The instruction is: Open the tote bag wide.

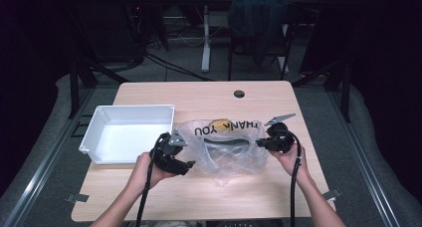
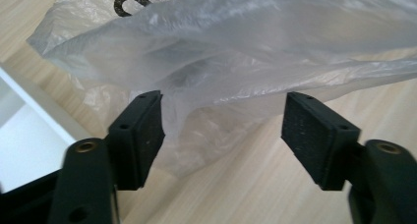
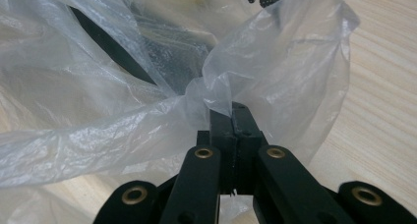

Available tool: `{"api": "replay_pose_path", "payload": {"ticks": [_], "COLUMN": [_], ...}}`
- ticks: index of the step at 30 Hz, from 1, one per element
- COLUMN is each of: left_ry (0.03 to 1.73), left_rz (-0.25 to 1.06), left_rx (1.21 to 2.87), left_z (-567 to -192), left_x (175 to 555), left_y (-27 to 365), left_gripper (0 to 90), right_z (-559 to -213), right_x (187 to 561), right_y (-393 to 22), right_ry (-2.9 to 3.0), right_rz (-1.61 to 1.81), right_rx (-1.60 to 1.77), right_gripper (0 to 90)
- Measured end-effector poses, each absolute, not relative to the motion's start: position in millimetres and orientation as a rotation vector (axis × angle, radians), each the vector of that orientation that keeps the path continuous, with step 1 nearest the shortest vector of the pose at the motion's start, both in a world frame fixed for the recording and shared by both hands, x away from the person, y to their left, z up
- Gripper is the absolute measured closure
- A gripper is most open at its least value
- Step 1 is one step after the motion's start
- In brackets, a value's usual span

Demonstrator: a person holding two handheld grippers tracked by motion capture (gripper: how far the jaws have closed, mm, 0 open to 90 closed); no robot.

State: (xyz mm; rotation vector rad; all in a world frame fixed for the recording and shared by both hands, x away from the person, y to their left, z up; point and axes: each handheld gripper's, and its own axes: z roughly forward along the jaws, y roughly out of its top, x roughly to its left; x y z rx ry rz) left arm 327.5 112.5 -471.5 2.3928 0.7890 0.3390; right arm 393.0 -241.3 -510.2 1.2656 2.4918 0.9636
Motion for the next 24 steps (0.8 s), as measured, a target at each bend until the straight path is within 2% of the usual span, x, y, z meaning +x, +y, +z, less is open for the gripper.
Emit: {"api": "replay_pose_path", "payload": {"ticks": [3,5,12,20,24], "left_ry": [0.797,0.809,0.822,0.865,0.909], "left_rz": [0.355,0.373,0.429,0.446,0.403], "left_rx": [2.396,2.411,2.478,2.490,2.491], "left_z": [-484,-493,-520,-526,-532], "left_x": [336,343,355,357,362], "left_y": [107,100,84,86,90], "left_gripper": [45.6,61.3,86.3,89.9,90.0], "right_z": [-515,-519,-524,-530,-536], "right_x": [396,399,406,417,422], "right_y": [-237,-234,-229,-230,-231], "right_ry": [2.506,2.513,2.502,2.492,2.495], "right_rz": [0.938,0.923,0.883,0.867,0.862], "right_rx": [1.258,1.261,1.250,1.279,1.305], "right_gripper": [90.0,90.0,90.0,90.0,90.0]}}
